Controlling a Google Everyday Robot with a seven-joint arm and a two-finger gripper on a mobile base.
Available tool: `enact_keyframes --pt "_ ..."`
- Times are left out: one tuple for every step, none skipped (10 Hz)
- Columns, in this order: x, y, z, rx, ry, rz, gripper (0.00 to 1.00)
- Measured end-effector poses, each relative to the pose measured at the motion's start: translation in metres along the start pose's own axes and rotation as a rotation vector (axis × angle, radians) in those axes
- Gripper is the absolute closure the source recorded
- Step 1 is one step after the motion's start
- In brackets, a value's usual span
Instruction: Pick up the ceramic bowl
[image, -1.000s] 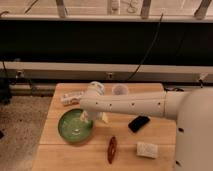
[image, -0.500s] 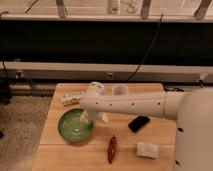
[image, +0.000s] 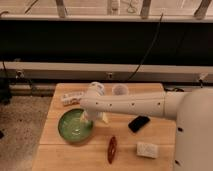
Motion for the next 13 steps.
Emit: enact_keyframes --pt "-0.003 -0.004 0.007 0.007 -0.003 -0.016 0.2" --pt "-0.005 -0.005 0.01 0.013 -0.006 -0.026 0.2" --pt "-0.006 -0.006 0.013 0.016 -0.006 -0.038 0.2" --pt "-0.008 -0.007 0.015 0.017 -0.009 -0.046 0.2" --pt "-0.01 -0.011 0.016 0.019 -0.015 -0.057 0.2" --pt "-0.011 -0.013 0.018 0.018 -0.025 -0.067 0.25" --pt "-0.013 -0.012 0.02 0.006 -0.036 -0.074 0.33" --pt "-0.014 -0.014 0.022 -0.001 -0.049 -0.083 0.44" --pt "-0.015 -0.014 0.023 -0.008 -0.063 -0.088 0.54" --pt "-0.015 -0.013 0.026 -0.014 -0.077 -0.09 0.66" --pt "-0.015 -0.012 0.027 -0.018 -0.084 -0.092 0.74" --pt "-0.015 -0.01 0.027 -0.02 -0.09 -0.094 0.84" --pt "-0.015 -0.011 0.027 -0.016 -0.094 -0.096 0.95"
